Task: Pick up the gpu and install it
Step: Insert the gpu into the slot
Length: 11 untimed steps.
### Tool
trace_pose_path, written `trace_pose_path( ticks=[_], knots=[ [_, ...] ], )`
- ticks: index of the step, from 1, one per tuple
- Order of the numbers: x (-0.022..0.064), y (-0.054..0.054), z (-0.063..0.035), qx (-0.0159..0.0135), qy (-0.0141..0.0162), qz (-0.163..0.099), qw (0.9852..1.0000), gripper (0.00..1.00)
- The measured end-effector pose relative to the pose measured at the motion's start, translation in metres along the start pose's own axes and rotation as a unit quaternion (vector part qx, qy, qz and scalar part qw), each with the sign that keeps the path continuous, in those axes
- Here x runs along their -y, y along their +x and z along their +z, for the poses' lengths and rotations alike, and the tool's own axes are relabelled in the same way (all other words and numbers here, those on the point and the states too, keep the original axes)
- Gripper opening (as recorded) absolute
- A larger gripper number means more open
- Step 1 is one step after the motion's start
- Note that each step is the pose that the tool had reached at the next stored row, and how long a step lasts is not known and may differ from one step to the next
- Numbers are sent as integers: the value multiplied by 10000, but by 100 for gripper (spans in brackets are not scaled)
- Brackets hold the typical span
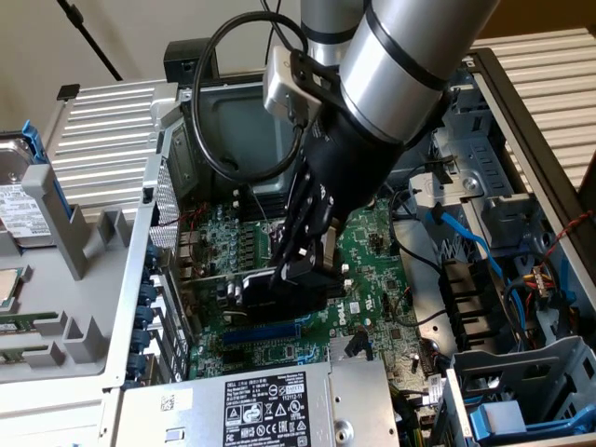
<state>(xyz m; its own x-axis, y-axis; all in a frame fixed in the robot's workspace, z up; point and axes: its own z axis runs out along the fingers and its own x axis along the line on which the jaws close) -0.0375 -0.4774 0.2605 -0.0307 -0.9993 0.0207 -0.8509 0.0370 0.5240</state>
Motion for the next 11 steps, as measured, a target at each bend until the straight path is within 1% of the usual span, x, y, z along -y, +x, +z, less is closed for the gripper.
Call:
trace_pose_path(
  ticks=[2,4,6,9,11],
  knots=[
    [3,-1,-4,5,-3,-1,10000,26],
    [3,0,-6,21,-5,-4,10000,26],
    [3,0,-7,48,-9,-11,10000,26],
    [4,7,-6,105,-12,-30,9999,26],
    [4,11,-7,110,-14,-32,9999,26]
  ],
)
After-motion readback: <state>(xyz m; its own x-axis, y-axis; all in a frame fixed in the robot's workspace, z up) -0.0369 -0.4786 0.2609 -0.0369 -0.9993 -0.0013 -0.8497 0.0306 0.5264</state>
